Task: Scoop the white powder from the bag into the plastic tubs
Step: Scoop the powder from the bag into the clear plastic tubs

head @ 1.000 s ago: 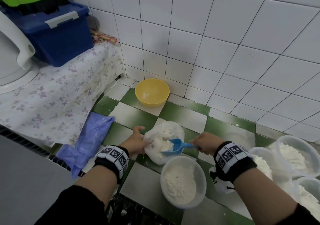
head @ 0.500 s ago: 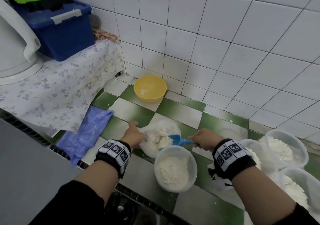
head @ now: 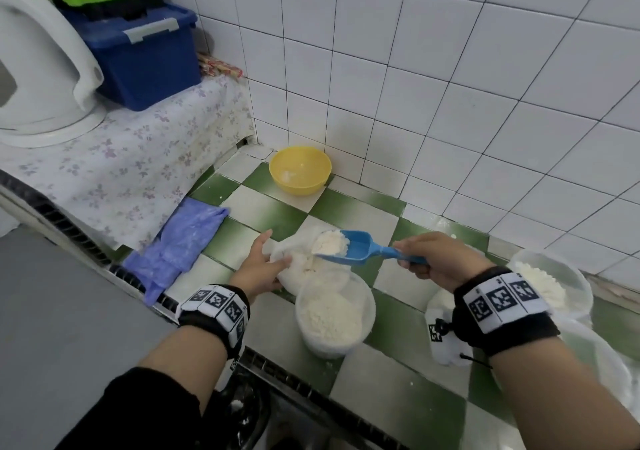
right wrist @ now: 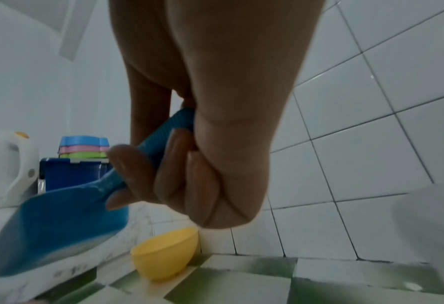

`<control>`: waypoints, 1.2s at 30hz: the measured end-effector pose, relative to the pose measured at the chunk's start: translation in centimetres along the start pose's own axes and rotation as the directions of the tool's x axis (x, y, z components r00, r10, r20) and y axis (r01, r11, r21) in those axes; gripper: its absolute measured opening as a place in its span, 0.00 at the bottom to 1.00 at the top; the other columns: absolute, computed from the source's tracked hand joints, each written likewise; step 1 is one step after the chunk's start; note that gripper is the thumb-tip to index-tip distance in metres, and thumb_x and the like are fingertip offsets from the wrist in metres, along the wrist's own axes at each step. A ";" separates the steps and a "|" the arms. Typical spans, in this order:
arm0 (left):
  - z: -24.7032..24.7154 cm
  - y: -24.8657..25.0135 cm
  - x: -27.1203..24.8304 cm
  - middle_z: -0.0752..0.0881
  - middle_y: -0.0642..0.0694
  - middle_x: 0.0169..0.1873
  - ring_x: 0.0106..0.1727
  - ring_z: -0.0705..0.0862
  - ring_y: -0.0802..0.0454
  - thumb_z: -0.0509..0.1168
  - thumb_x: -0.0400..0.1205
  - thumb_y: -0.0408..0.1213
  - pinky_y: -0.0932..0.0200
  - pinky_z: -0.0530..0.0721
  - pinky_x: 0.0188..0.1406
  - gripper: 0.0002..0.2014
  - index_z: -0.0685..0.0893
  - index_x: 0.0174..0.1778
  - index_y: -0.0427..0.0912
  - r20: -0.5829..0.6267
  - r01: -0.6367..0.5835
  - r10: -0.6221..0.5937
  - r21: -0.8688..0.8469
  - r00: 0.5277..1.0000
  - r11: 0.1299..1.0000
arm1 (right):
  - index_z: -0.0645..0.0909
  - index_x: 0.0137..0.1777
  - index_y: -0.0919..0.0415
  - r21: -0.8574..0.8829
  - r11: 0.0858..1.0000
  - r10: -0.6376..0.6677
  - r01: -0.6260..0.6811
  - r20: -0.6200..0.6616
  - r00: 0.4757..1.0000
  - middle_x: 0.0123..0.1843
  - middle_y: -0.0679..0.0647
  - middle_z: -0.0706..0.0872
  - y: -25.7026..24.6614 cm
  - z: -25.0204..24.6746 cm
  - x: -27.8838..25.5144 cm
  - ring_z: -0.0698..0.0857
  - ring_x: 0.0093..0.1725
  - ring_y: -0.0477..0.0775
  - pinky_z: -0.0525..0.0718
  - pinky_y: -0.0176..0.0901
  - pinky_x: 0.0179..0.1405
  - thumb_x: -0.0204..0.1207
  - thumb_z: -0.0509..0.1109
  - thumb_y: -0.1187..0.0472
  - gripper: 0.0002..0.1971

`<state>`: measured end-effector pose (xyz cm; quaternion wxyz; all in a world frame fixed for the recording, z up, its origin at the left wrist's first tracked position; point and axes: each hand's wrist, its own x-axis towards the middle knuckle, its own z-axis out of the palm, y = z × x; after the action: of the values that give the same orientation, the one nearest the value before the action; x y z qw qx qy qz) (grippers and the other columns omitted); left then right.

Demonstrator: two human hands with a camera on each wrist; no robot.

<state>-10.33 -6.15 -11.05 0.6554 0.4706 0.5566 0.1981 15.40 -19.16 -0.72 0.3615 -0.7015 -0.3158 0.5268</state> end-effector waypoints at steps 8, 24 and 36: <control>0.7 -0.6 -1.5 0.82 0.38 0.65 0.60 0.84 0.38 0.69 0.84 0.38 0.40 0.83 0.64 0.36 0.56 0.83 0.54 -0.056 0.038 -0.042 -0.061 0.998 0.997 | 0.86 0.41 0.67 -0.297 0.943 -0.110 0.150 0.147 0.983 0.27 0.51 0.81 0.0 -0.9 -3.7 0.72 0.25 0.43 0.69 0.29 0.25 0.79 0.66 0.67 0.09; 1.7 -1.8 -2.2 0.82 0.35 0.66 0.58 0.86 0.37 0.71 0.81 0.30 0.39 0.83 0.64 0.40 0.55 0.84 0.44 -0.078 0.115 -0.122 -0.082 0.990 0.990 | 0.86 0.52 0.50 -0.659 0.634 -0.393 0.405 0.176 0.902 0.46 0.48 0.83 -0.3 0.6 -5.8 0.79 0.45 0.47 0.76 0.39 0.51 0.79 0.67 0.59 0.08; 1.2 -2.3 1.0 0.84 0.32 0.58 0.54 0.88 0.35 0.75 0.75 0.27 0.36 0.86 0.58 0.27 0.72 0.67 0.37 -0.172 0.121 -0.115 0.026 0.978 0.992 | 0.85 0.50 0.59 -0.723 0.656 -0.270 0.214 0.040 0.962 0.40 0.50 0.83 -2.5 0.9 1.2 0.79 0.41 0.51 0.76 0.41 0.41 0.82 0.62 0.58 0.10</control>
<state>-9.57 -6.90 -13.61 0.6074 0.4300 0.6410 0.1879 14.71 -16.70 0.58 0.1347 -0.7564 -0.5746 0.2819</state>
